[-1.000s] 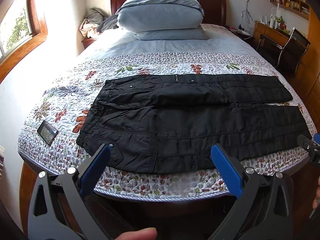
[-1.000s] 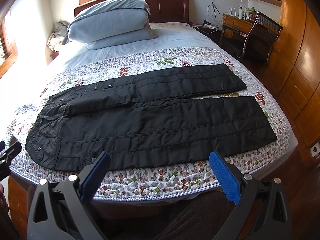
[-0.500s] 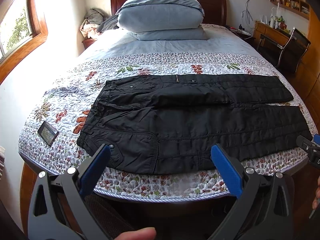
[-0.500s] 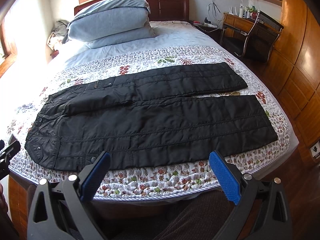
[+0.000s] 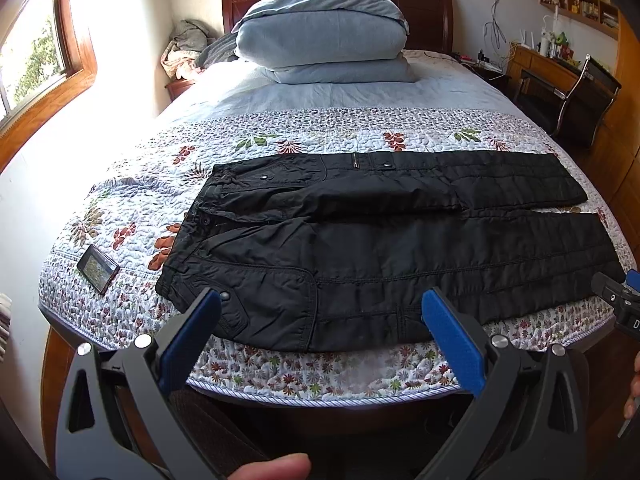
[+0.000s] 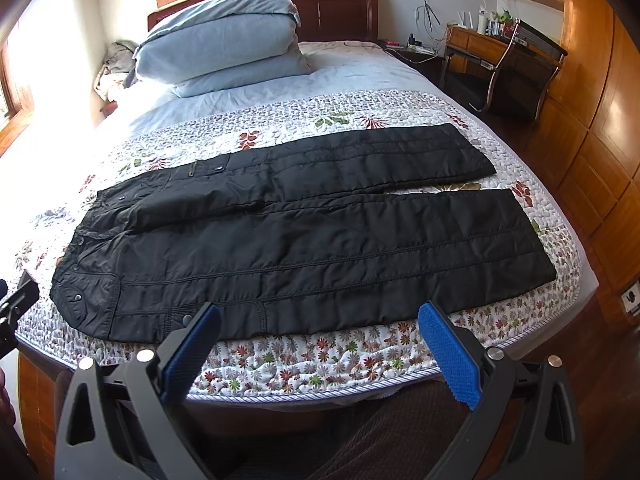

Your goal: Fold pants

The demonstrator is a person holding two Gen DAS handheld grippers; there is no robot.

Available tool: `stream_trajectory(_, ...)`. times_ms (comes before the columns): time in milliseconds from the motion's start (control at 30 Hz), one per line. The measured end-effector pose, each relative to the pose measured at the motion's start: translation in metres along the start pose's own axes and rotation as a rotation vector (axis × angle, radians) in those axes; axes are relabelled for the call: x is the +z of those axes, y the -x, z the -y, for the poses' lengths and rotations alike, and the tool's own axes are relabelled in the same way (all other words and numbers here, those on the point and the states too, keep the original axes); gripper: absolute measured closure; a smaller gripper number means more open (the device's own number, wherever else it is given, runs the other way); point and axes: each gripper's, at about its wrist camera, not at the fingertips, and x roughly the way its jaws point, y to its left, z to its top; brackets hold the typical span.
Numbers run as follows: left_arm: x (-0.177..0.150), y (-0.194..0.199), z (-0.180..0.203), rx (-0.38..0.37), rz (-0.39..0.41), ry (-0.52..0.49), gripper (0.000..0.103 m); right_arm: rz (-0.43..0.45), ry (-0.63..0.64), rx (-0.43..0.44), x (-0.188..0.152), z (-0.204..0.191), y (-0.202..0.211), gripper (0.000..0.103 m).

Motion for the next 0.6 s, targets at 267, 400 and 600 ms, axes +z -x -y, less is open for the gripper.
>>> stream_trajectory(267, -0.0008, 0.0014, 0.0005, 0.005, 0.005, -0.004, 0.003, -0.002, -0.002, 0.000, -0.0007, -0.0002, -0.0005, 0.003)
stream_trajectory(400, -0.0010, 0.0013, 0.0010, 0.007, 0.005, -0.005, 0.003, -0.004, -0.002, 0.000, -0.0010, 0.0000, -0.0009, 0.003)
stream_trajectory(600, -0.0012, 0.0005, 0.0007, 0.010, 0.006, -0.004, 0.003, -0.006, -0.003, -0.001, -0.0029, -0.0004, -0.0032, 0.003)
